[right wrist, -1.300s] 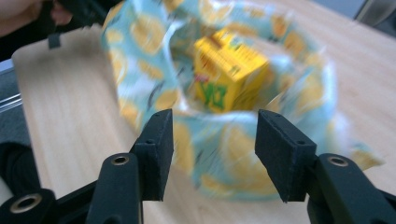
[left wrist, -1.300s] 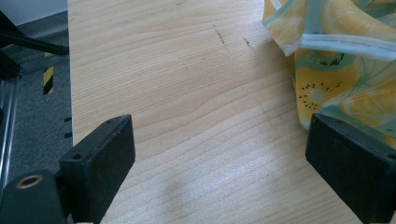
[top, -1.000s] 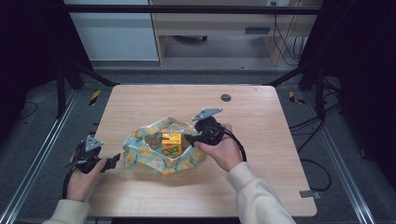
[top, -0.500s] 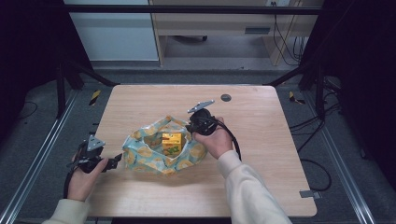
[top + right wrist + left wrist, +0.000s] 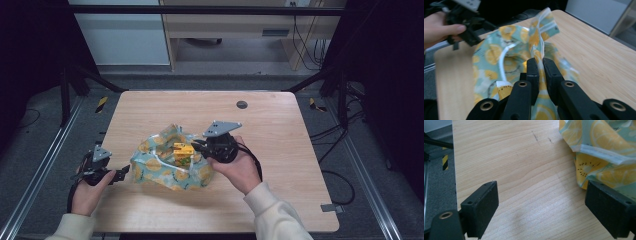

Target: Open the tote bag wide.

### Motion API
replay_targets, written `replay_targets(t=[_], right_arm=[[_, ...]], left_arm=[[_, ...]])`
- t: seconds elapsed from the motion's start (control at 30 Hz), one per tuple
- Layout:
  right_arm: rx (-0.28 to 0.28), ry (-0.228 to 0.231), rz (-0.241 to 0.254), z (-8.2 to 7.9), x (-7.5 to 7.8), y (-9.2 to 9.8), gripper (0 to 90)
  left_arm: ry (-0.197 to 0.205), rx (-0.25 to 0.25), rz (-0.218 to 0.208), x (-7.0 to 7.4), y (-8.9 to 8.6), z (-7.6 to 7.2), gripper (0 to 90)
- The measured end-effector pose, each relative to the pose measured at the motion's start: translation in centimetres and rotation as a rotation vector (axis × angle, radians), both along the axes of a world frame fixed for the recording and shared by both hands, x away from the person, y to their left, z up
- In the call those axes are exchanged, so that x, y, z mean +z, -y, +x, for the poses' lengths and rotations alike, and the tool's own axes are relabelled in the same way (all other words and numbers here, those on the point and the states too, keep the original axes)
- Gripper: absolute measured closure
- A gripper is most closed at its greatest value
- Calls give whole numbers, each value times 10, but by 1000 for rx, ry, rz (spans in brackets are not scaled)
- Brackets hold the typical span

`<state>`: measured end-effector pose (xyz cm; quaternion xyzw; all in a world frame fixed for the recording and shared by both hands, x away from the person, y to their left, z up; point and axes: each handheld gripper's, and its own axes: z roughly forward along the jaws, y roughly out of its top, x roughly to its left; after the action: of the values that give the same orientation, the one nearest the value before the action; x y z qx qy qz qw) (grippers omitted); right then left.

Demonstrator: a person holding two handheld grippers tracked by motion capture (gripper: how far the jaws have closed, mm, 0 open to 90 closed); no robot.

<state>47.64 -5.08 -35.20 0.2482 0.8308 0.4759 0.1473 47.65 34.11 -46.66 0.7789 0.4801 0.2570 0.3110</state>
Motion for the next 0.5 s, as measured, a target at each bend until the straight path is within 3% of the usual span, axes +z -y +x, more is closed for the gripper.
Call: replay_targets(t=[0.2, 0.37, 0.5], right_arm=[[52, 2, 8, -27, -7, 9, 840], [64, -14, -16, -36, -22, 15, 839], [57, -28, -17, -40, -30, 19, 837]], left_arm=[[56, -24, -38, 20, 4, -13, 150], [89, -52, -51, 39, 11, -21, 184], [99, -105, -59, 52, 21, -26, 208]])
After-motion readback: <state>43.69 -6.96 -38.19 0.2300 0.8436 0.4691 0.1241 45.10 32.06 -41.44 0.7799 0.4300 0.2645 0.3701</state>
